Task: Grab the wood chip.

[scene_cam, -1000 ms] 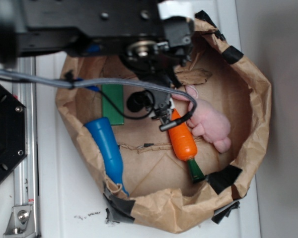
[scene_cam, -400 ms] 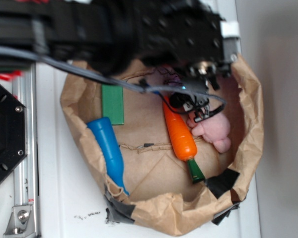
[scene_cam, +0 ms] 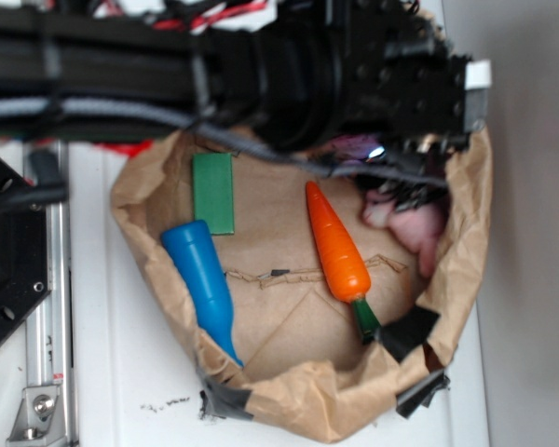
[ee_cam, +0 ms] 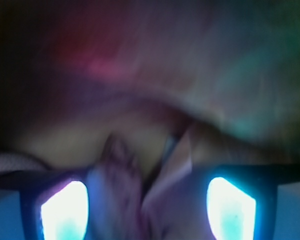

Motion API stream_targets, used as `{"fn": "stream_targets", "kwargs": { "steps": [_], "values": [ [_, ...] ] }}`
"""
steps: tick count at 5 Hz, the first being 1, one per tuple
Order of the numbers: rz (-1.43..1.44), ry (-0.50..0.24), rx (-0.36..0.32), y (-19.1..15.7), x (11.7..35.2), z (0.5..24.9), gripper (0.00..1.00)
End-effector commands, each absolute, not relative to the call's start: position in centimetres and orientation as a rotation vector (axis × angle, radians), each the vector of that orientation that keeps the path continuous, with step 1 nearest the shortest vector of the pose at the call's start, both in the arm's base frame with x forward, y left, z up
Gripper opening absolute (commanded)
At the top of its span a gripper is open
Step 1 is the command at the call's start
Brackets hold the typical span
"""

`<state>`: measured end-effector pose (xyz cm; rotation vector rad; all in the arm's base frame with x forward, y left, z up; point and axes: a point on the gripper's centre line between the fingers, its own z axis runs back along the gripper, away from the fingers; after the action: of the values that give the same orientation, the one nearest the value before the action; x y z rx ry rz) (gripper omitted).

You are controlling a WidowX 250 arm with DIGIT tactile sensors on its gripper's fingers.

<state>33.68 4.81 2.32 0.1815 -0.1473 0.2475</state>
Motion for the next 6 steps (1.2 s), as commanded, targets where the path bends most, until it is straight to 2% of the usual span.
{"fn": "stream_targets", "kwargs": {
  "steps": [1, 3, 4, 6],
  "values": [
    [0.064, -0.128, 0.082, -0.1, 33.3, -0.9, 1.00],
    [0.043, -0.127, 0.052, -0.7, 33.1, -0.6, 1.00],
    [0.021, -0.120, 0.034, -1.6, 32.5, -0.1, 1.00],
    [0.001, -0.081, 0.001, -1.9, 30.5, -0.7, 1.00]
  ]
}}
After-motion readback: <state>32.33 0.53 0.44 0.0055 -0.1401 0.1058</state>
